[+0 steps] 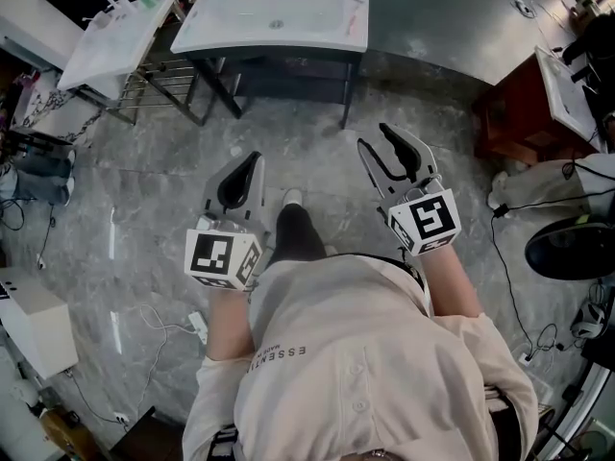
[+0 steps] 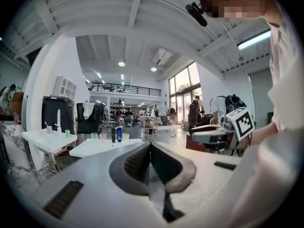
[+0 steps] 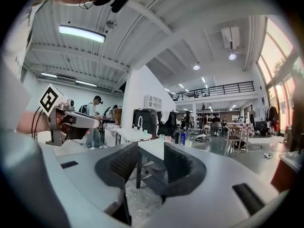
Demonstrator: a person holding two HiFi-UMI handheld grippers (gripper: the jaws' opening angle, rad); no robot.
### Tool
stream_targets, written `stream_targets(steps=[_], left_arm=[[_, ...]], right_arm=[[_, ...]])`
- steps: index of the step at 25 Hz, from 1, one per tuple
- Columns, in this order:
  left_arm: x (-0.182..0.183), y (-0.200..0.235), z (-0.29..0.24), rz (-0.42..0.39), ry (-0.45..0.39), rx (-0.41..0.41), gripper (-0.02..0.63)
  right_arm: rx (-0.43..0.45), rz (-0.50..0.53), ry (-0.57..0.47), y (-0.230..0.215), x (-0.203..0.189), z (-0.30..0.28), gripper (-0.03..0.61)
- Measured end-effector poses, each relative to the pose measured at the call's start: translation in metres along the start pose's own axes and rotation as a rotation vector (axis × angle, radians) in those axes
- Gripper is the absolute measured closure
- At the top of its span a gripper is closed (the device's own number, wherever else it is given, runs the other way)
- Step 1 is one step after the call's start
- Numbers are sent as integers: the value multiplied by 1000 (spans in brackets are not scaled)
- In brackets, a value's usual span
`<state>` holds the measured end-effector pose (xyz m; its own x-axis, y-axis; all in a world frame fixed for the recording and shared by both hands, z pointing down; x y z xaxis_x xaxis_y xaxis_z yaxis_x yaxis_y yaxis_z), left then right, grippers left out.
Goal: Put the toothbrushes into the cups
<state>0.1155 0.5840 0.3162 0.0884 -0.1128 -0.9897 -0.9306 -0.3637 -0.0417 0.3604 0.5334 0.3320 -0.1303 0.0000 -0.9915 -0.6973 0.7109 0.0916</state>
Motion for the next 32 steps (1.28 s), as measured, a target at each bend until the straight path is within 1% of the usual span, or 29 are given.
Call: stream_targets(steps=[6, 11, 15, 20, 24, 29, 32], left_arm=[[-6, 28, -38, 13, 11, -14, 612], [-3, 74, -98, 26, 15, -62, 612], [8, 121, -160, 37, 17, -121, 611], [17, 185, -242, 15, 45, -204, 611], [24, 227, -300, 9, 59, -268, 611], [19, 250, -362, 2, 91, -344, 612], [13, 251, -394, -3, 120, -394, 611]], right_arm=[[-6, -37, 49, -24, -10, -41, 416], [-38, -52, 104, -50, -14, -98, 416], [-100, -76, 150, -83, -10, -157, 416], [-209, -151, 237, -130, -15, -230, 416], [-274, -175, 291, -166, -21, -277, 416], [-353, -223, 370, -205, -41, -311, 416], [-391, -267, 454, -226, -60, -328, 416]])
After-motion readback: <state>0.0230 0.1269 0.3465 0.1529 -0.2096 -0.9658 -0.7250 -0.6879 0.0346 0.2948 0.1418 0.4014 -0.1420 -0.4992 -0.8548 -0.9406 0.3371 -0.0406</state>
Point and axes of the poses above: the fingertips, and each gripper's own axes: z backward along the fingers, y to its left, x out of its top, the point moved 7 cm from there along z, backward along the fingers, and after that the axes turned 4 degrees about x, right-handed, at the moved point
